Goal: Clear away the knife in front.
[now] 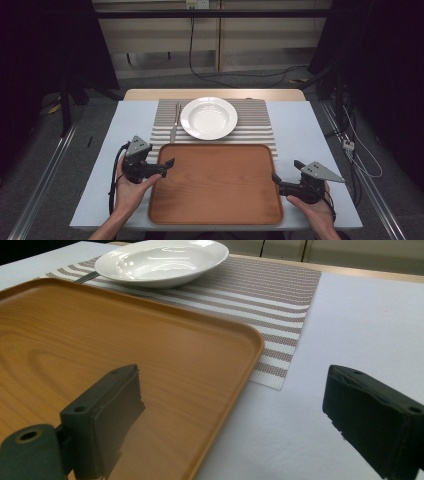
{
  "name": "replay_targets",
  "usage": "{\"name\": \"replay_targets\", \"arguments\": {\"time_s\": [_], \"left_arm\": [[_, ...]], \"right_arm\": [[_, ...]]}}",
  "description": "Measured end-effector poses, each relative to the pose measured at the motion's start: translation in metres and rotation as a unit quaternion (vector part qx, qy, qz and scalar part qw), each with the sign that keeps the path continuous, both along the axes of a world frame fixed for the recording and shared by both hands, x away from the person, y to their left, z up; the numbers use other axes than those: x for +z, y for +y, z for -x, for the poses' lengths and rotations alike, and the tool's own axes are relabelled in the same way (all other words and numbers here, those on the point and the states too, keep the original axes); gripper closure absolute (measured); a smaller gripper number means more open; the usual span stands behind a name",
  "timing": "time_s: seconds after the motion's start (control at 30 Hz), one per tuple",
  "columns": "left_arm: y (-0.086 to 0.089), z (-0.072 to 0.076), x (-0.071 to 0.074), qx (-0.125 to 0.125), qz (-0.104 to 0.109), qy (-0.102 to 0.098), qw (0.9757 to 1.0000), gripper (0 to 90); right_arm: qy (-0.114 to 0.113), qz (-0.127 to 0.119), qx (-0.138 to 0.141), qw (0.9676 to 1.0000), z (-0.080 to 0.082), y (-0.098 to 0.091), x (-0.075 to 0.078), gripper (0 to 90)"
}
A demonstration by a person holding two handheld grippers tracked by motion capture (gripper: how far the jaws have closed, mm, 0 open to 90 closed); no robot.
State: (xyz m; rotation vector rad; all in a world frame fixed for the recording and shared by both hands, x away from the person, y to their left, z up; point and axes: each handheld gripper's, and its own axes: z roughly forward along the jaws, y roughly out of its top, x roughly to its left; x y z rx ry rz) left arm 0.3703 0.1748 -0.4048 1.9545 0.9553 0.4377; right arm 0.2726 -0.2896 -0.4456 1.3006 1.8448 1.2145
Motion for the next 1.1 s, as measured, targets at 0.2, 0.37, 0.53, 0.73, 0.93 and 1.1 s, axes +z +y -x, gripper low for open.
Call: {"name": "replay_targets", "arguments": {"time_s": [0.2, 0.37, 0.53, 0.73, 0.93, 1.1], "left_arm": [[-0.005, -0.021, 0.005, 0.01, -0.009, -0.003, 0.9999, 8.0], [-0.006, -0.035, 0.005, 0.024, -0.008, -0.009, 0.9996, 9.0], [-0.008, -0.056, 0.006, 0.033, -0.022, -0.002, 0.9992, 9.1], [-0.009, -0.081, 0.007, 0.043, -0.021, 0.008, 0.9988, 9.4], [-0.015, -0.106, 0.007, 0.047, -0.046, 0.02, 0.9976, 11.0], [-0.017, -0.127, 0.005, 0.058, -0.046, 0.031, 0.9968, 12.0]], "right_arm": [[-0.002, 0.001, 0.003, 1.0, 0.001, 0.001, 0.001, 8.6], [-0.001, 0.003, 0.002, 1.0, 0.001, 0.001, 0.001, 8.6], [0.0, -0.001, 0.001, 1.0, 0.001, 0.0, 0.0, 8.4], [0.0, -0.001, 0.006, 1.0, 0.0, 0.001, 0.0, 8.4], [0.001, -0.001, 0.005, 1.0, 0.0, 0.002, 0.0, 8.4], [0.002, -0.003, 0.005, 1.0, -0.001, 0.002, 0.0, 8.4]]}}
